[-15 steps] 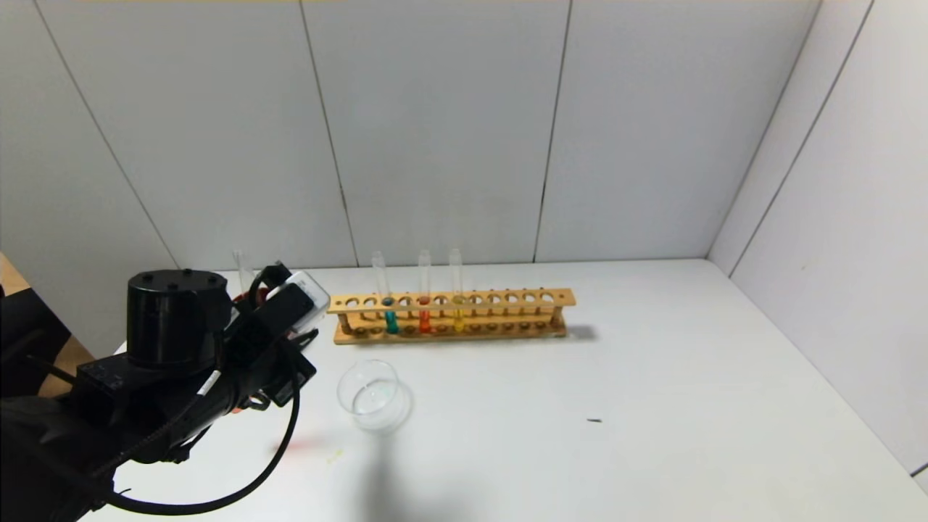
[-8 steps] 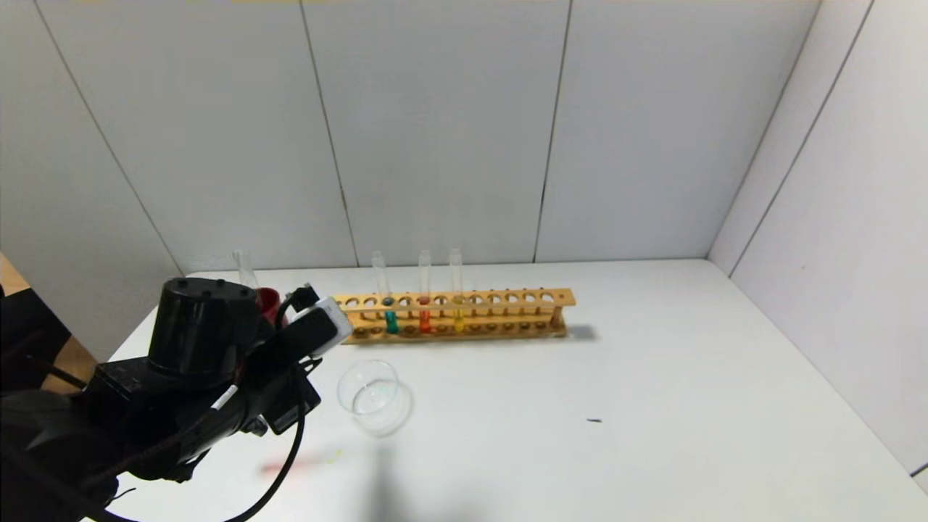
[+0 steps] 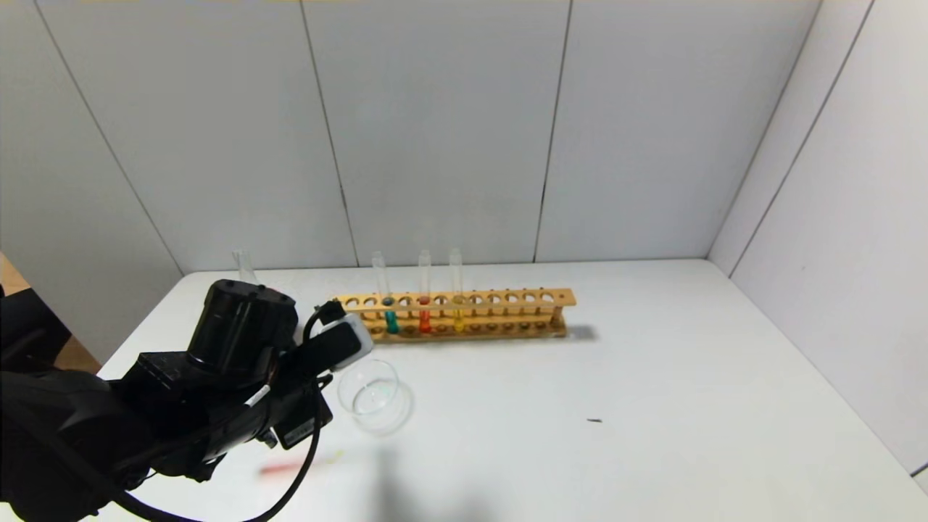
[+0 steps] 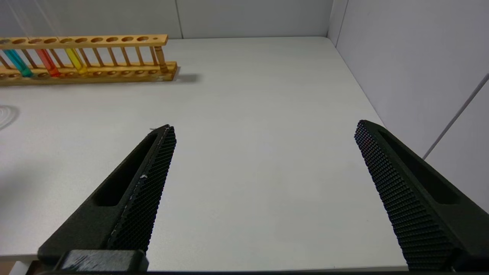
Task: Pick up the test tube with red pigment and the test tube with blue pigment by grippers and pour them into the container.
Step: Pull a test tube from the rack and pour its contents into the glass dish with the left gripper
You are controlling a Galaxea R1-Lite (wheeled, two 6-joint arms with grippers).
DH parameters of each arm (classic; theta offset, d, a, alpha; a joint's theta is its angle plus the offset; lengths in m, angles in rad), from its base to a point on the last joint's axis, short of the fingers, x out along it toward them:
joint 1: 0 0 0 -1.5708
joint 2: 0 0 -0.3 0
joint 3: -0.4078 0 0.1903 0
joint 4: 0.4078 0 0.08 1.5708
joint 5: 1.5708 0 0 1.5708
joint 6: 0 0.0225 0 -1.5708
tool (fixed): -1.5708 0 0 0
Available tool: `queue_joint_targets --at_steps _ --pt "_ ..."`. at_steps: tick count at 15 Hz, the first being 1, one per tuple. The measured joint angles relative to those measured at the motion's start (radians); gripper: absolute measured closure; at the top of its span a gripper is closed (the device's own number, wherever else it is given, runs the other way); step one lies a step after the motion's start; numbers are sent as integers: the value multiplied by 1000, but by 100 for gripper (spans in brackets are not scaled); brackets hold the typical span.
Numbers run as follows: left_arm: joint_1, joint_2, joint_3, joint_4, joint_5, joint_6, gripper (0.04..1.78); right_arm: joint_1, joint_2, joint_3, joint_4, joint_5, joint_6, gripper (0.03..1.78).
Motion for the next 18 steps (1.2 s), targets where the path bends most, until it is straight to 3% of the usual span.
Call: queue_joint_targets --at_steps 11,18 --pt "4 132 -197 231 19 20 151 0 0 0 0 0 0 10" --pt "-8 153 -294 399 79 36 151 0 0 0 0 0 0 10"
